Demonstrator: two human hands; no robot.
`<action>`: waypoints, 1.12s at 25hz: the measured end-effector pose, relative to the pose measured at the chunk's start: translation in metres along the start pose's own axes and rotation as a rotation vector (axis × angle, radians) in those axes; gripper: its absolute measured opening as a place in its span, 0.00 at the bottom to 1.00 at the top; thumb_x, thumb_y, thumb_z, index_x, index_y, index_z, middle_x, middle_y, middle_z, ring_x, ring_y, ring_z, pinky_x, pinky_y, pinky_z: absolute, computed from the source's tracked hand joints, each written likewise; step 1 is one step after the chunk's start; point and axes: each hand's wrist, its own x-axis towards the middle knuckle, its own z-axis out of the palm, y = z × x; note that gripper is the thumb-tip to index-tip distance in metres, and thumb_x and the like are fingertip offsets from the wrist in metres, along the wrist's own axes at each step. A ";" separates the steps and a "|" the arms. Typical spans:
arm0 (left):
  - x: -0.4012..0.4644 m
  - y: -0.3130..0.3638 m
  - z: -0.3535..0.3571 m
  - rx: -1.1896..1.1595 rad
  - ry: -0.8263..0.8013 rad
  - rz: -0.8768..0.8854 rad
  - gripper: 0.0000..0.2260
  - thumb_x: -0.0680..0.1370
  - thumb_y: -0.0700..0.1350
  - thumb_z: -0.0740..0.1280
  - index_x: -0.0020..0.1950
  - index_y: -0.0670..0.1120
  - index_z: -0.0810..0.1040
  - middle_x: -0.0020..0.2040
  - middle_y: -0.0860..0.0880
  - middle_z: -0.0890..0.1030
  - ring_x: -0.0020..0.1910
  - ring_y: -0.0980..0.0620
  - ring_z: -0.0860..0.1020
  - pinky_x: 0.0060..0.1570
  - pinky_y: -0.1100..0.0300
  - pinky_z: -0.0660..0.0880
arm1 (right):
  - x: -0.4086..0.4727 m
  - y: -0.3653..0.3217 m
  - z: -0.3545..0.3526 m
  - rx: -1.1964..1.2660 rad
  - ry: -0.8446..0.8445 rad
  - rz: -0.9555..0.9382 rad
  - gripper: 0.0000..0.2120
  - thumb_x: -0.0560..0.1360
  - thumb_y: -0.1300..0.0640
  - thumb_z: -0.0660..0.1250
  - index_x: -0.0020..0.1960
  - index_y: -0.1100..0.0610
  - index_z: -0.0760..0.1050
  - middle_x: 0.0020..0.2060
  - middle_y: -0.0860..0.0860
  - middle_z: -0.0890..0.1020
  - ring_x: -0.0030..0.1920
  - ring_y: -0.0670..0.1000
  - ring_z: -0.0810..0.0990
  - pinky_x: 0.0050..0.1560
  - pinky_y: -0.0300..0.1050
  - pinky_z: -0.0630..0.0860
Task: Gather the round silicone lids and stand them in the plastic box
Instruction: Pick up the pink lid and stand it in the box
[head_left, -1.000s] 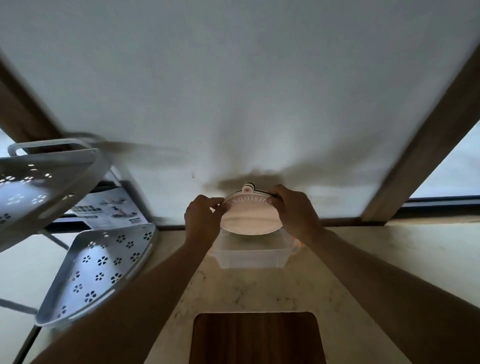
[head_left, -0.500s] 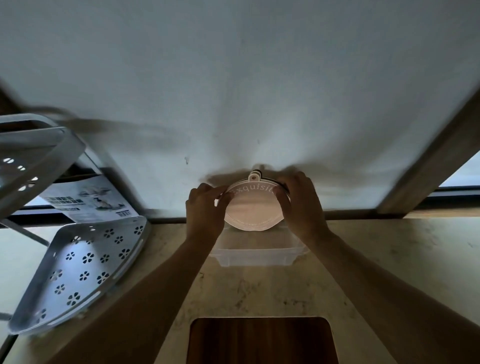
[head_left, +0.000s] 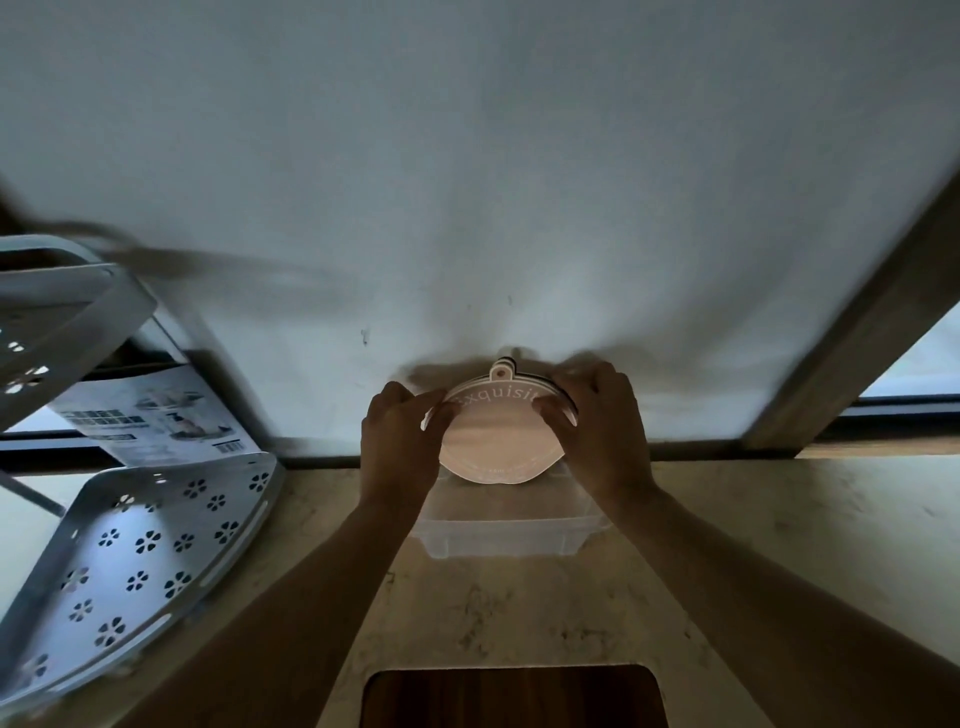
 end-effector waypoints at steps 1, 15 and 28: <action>-0.001 0.002 -0.001 -0.004 -0.006 -0.003 0.11 0.79 0.49 0.68 0.56 0.48 0.85 0.43 0.46 0.78 0.46 0.45 0.77 0.48 0.53 0.73 | 0.000 0.000 -0.001 -0.007 -0.021 0.009 0.15 0.74 0.52 0.71 0.60 0.54 0.79 0.57 0.55 0.76 0.56 0.58 0.74 0.56 0.54 0.73; -0.003 0.000 -0.002 -0.121 0.059 0.008 0.01 0.76 0.41 0.72 0.44 0.45 0.81 0.44 0.49 0.80 0.41 0.48 0.77 0.45 0.50 0.77 | 0.000 -0.002 0.000 0.029 -0.009 0.047 0.06 0.74 0.58 0.71 0.47 0.59 0.75 0.49 0.54 0.77 0.48 0.56 0.74 0.43 0.44 0.65; 0.002 -0.001 0.005 0.137 -0.171 0.023 0.14 0.76 0.41 0.68 0.62 0.46 0.77 0.62 0.44 0.76 0.60 0.41 0.71 0.57 0.43 0.73 | 0.004 -0.002 0.001 -0.096 -0.178 0.024 0.15 0.72 0.58 0.71 0.58 0.58 0.75 0.63 0.56 0.73 0.60 0.60 0.70 0.57 0.53 0.69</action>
